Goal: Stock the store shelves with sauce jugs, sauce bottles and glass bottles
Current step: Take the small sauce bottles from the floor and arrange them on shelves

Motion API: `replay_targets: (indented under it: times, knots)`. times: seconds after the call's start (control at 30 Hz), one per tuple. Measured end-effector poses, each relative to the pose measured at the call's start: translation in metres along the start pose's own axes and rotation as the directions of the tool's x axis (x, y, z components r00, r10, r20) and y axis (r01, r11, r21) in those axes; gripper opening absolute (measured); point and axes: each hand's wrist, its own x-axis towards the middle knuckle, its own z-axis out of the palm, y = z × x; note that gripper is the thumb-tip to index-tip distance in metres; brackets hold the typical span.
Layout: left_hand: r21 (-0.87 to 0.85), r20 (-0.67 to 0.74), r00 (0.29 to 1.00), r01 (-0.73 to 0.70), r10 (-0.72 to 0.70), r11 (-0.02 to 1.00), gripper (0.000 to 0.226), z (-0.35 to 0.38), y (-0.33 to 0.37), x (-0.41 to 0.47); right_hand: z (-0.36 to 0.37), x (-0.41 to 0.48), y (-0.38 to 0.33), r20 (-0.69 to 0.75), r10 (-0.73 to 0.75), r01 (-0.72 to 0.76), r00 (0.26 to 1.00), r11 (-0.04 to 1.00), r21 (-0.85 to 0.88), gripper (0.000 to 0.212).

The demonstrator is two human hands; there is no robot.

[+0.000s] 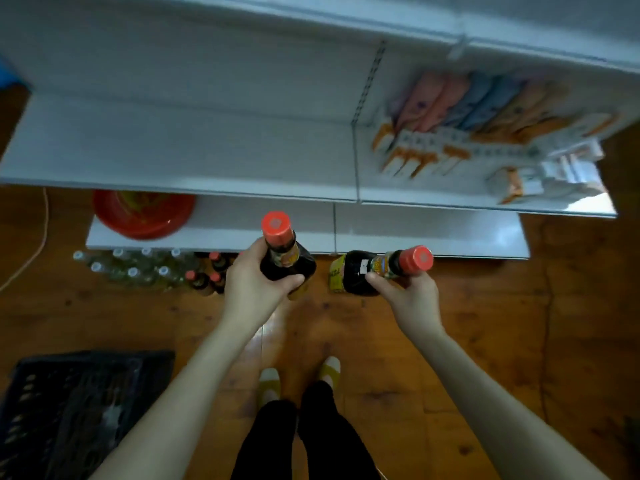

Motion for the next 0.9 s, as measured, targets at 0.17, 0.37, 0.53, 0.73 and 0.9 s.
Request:
replay_targets:
  times: [0.17,0.37,0.53,0.73,0.9]
  knots:
    - [-0.013,0.115,0.986,-0.124,0.124,0.992,0.06,0.012,0.09,-0.007,-0.104,-0.017,-0.026,-0.136,-0.061,0.06,0.989,0.998,-0.013,0.037]
    - [-0.062,0.271,0.933,-0.229,0.237,0.971,0.061,0.09,0.194,-0.01,-0.241,-0.015,-0.021,-0.243,-0.104,0.115,0.964,0.993,0.03,0.035]
    - [-0.101,0.347,0.872,-0.33,0.344,0.939,0.061,0.176,0.285,-0.016,-0.363,0.0,-0.003,-0.322,-0.157,0.177,0.934,0.984,0.033,0.031]
    - [-0.114,0.334,0.832,-0.431,0.443,0.895,0.053,0.264,0.375,-0.022,-0.48,0.024,0.013,-0.383,-0.226,0.249,0.896,0.968,0.011,0.023]
    - [-0.14,0.381,0.77,-0.499,0.512,0.855,0.053,0.313,0.437,-0.003,-0.543,0.059,0.022,-0.421,-0.242,0.286,0.874,0.957,0.044,0.025]
